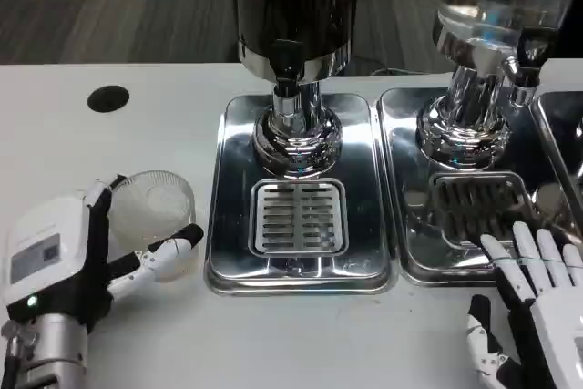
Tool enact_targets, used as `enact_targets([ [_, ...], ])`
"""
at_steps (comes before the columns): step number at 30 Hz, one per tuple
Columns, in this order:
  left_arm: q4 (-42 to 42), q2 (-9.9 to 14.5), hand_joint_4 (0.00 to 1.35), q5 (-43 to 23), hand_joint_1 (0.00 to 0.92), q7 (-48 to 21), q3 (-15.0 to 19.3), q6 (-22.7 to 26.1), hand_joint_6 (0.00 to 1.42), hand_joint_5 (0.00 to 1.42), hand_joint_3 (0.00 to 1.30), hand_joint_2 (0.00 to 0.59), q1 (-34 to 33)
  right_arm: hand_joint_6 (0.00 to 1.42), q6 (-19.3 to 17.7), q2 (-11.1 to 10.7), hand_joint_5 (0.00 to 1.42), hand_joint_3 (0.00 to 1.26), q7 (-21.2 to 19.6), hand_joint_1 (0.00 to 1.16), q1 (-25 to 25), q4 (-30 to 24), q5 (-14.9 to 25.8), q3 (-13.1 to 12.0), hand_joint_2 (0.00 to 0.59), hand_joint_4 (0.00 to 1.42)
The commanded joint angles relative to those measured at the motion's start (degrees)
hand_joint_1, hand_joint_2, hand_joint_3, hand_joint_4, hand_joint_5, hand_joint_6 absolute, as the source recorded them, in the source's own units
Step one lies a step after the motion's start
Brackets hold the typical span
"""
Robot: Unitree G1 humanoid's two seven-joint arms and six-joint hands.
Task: Grasp the cup under the faucet to collect the drink, then remove the cup.
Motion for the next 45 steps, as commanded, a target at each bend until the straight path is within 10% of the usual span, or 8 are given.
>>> enact_targets([
  [1,1.5,-0.4,0.2,0.6,0.136,0.5,-1.4,1.1,0.55,0.48,0.25,0.033,-1.5,0.03,-0.8,-0.4,0.0,0.17,-0.4,0.23,0.1,0.7,0.7,-0.5,0.568,0.0],
  [8,2.4,-0.4,0.2,0.3,0.133,0.5,-1.9,1.3,0.58,0.49,0.23,0.03,-2.4,0.03,-1.5,-0.6,0.0,0.19,-0.5,0.23,0.3,1.7,1.6,-1.1,0.568,0.0],
  [18,3.5,-0.8,0.66,-0.9,0.432,6.0,-1.8,-2.0,1.34,1.0,0.59,0.065,-1.3,0.04,-1.9,-0.6,0.0,0.21,-0.2,0.23,-0.7,2.9,2.3,-1.0,0.568,0.0],
  [45,1.3,-1.7,0.59,0.6,0.373,13.1,-2.8,-5.0,1.27,0.91,0.44,0.103,0.7,0.06,-2.6,-0.8,0.0,0.23,0.6,0.2,-1.1,3.4,2.9,-1.1,0.565,0.0],
])
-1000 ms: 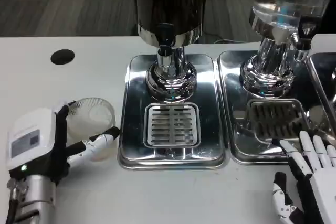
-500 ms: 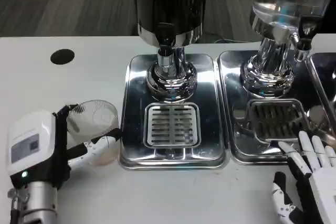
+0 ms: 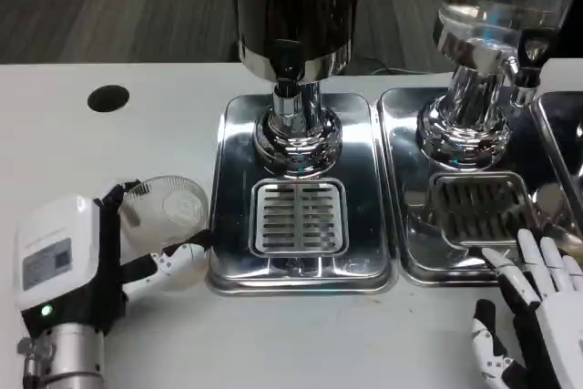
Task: Grasp the cup under the faucet to collect the drink, then remove the cup.
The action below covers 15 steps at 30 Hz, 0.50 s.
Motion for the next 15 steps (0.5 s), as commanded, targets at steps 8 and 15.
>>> enact_targets([
  [8,-2.6,-0.2,0.58,1.4,0.311,3.5,-0.6,-1.3,1.27,0.9,0.43,0.109,0.5,0.06,-1.1,-0.6,0.0,0.23,-0.1,0.2,0.0,0.8,1.0,-0.5,0.565,0.0],
  [15,-3.9,0.0,0.57,1.5,0.291,4.2,-0.5,-1.3,1.25,0.9,0.41,0.113,0.8,0.06,-1.4,-0.6,0.0,0.23,-0.3,0.2,0.0,1.1,1.2,-0.7,0.564,0.0],
])
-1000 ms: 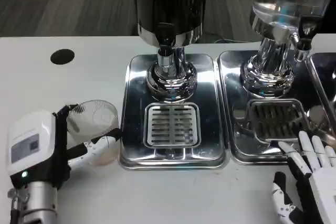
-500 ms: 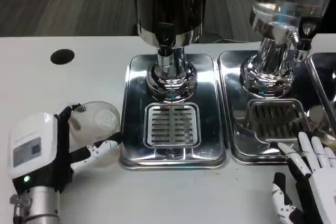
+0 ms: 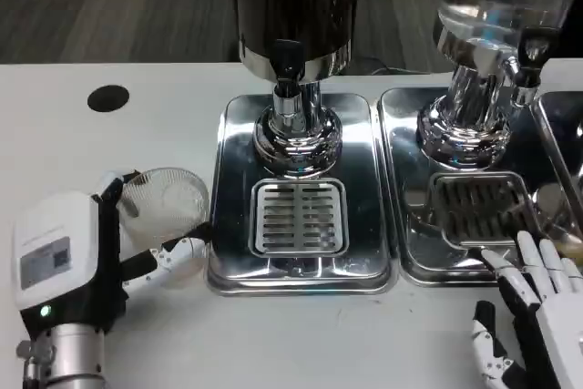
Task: Grasp the cup under the faucet to collect the drink, then remove the cup.
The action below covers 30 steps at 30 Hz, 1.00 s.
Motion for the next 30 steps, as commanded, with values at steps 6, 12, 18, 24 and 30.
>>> enact_targets([
  [6,-3.0,-0.1,0.56,1.2,0.278,1.8,-0.1,-1.2,1.25,0.89,0.41,0.117,-0.5,0.06,-0.6,-0.5,0.0,0.23,-0.4,0.19,0.1,0.5,0.3,-0.6,0.564,0.0],
  [12,-2.6,-1.1,0.56,2.6,0.275,0.6,-1.8,-0.1,1.23,0.89,0.4,0.122,-3.6,0.06,-0.5,-0.6,0.0,0.23,-0.5,0.19,0.2,-0.8,-0.2,-0.8,0.564,0.0],
  [18,1.1,-3.3,0.56,4.1,0.275,-0.2,-5.4,1.4,1.23,0.89,0.4,0.123,-8.6,0.06,0.1,-0.9,0.0,0.23,-0.2,0.19,0.9,-3.2,-1.6,-1.2,0.564,0.0],
  [24,4.6,-4.9,0.56,4.5,0.275,1.1,-7.2,2.0,1.23,0.89,0.4,0.123,-9.9,0.06,-0.2,-1.0,0.0,0.22,-0.4,0.19,1.9,-4.3,-1.0,-2.4,0.564,0.0],
  [30,5.6,-3.9,0.56,3.4,0.275,2.5,-6.2,0.6,1.23,0.89,0.4,0.123,-7.4,0.06,-0.8,-0.8,0.0,0.22,-0.5,0.19,2.1,-3.5,-0.4,-2.9,0.564,0.0],
])
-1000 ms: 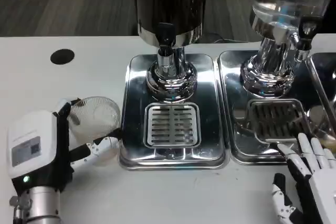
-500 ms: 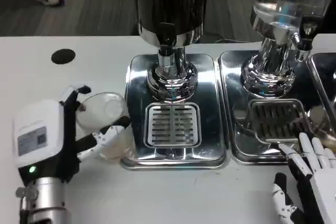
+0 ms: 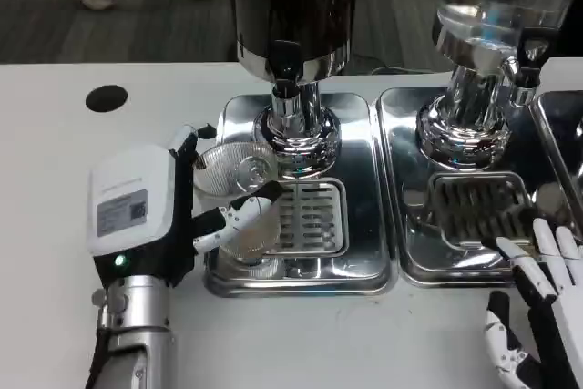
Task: Grasp the cup under the faucet to collect the drink, then remove the cup.
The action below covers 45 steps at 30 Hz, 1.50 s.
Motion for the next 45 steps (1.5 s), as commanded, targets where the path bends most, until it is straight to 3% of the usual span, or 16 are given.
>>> enact_targets([
  [1,1.3,0.9,0.56,-1.0,0.275,0.9,0.7,-1.0,1.23,0.89,0.4,0.124,2.0,0.06,-0.6,-0.1,0.0,0.22,-0.3,0.19,0.0,0.4,0.5,-0.4,0.564,0.0],
  [9,1.6,0.6,0.55,1.3,0.274,0.8,-1.2,-0.3,1.23,0.88,0.4,0.124,-0.3,0.05,-0.2,0.6,0.0,0.22,0.1,0.19,-1.0,0.3,0.0,0.4,0.564,0.0],
  [14,2.9,-0.8,0.55,2.3,0.274,1.0,-3.5,0.7,1.23,0.88,0.4,0.125,-2.1,0.05,-0.8,0.3,0.0,0.22,-0.4,0.19,-0.2,0.9,1.3,-0.7,0.564,0.0],
  [39,11.4,-4.7,0.52,3.8,0.255,4.1,-8.7,2.6,1.2,0.85,0.38,0.132,-9.3,0.06,-3.5,0.0,0.0,0.22,-0.6,0.19,-0.2,3.6,3.5,-2.9,0.564,0.0],
  [45,12.0,-4.6,0.47,3.1,0.221,4.4,-9.1,2.7,1.18,0.82,0.35,0.131,-9.7,0.06,-3.8,0.1,0.0,0.22,-0.8,0.19,-0.1,4.0,3.8,-3.1,0.564,0.0],
])
